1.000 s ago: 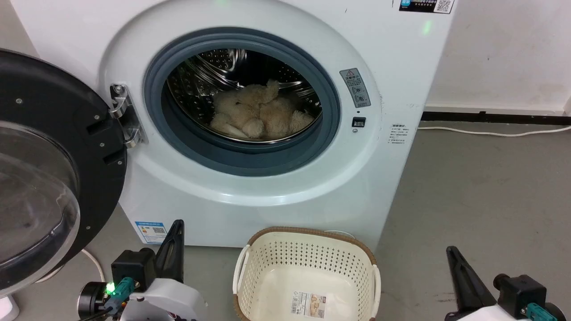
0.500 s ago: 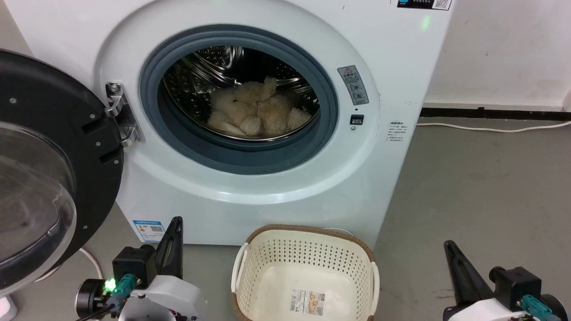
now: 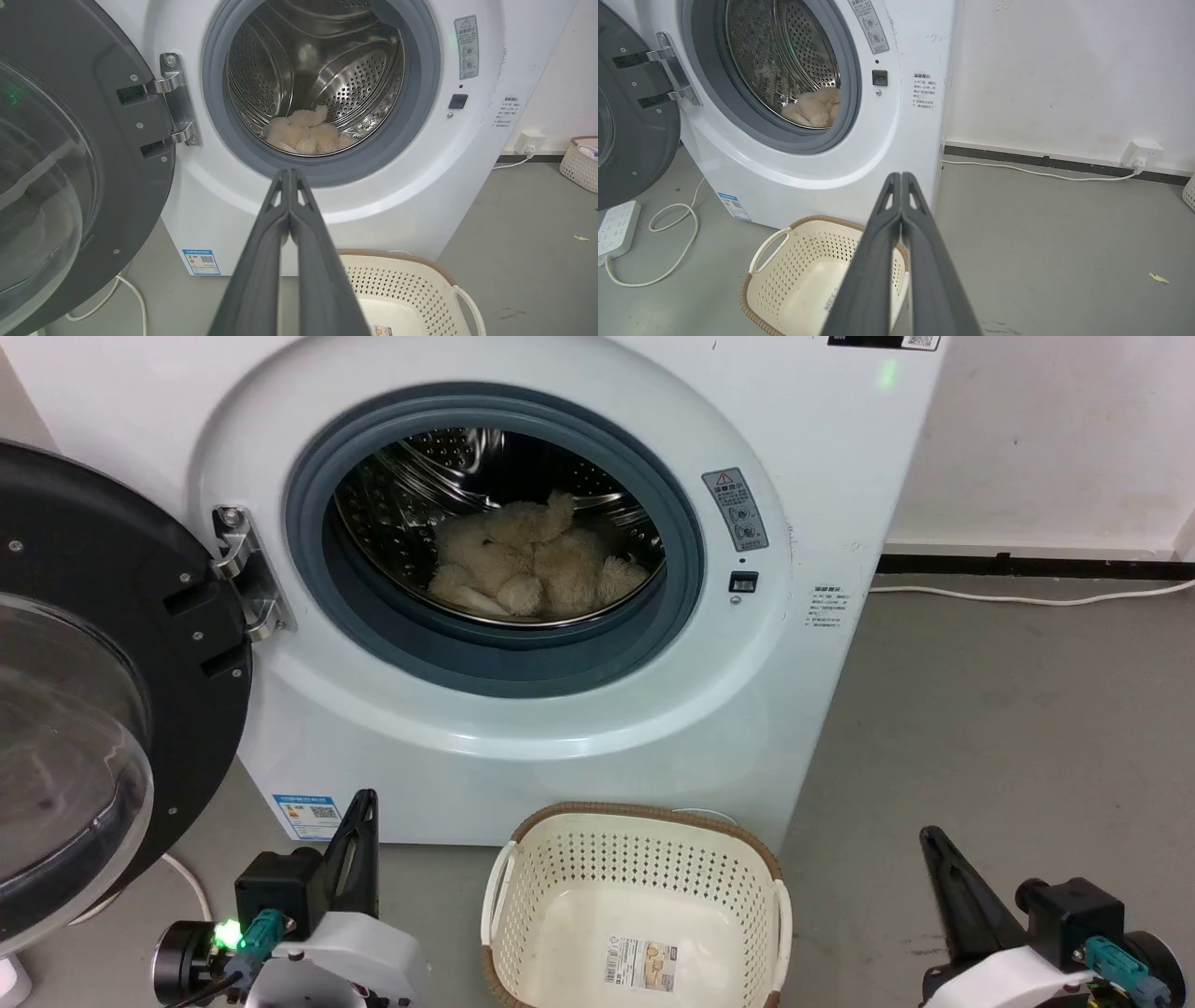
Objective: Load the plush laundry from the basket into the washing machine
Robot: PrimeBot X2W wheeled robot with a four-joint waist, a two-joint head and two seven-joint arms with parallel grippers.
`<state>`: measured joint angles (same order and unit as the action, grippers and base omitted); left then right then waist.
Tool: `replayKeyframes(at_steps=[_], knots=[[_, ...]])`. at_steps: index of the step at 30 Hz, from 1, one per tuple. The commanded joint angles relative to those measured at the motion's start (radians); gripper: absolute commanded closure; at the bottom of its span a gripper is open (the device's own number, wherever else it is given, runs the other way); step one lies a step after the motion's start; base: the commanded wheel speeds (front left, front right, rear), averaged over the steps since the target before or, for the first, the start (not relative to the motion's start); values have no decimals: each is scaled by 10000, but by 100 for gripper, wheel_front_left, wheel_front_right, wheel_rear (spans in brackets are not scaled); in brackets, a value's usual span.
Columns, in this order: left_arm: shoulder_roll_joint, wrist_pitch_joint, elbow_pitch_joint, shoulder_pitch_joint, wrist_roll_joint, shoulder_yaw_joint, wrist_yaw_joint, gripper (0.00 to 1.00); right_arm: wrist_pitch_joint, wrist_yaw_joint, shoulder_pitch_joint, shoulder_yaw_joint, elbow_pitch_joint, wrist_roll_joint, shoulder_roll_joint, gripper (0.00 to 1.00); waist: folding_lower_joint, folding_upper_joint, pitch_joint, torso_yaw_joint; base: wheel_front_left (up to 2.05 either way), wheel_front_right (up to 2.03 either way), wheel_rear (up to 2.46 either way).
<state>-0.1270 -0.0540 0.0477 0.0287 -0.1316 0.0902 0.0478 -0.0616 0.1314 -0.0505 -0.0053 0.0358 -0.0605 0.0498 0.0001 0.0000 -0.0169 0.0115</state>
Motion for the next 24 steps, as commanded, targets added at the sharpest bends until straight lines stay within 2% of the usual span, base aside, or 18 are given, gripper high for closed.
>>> replayKeyframes(at_steps=[1,24], knots=[[97,41,-92,-152,155,-89,-81,100,54,-6,171,14,-79,118,3,100,-1,0,7,-5,0,0,0],[710,496,-443,-275,1215,-832,-444,100,568,-7,476,49,-333,563,4,100,-1,0,155,-106,0,0,0]])
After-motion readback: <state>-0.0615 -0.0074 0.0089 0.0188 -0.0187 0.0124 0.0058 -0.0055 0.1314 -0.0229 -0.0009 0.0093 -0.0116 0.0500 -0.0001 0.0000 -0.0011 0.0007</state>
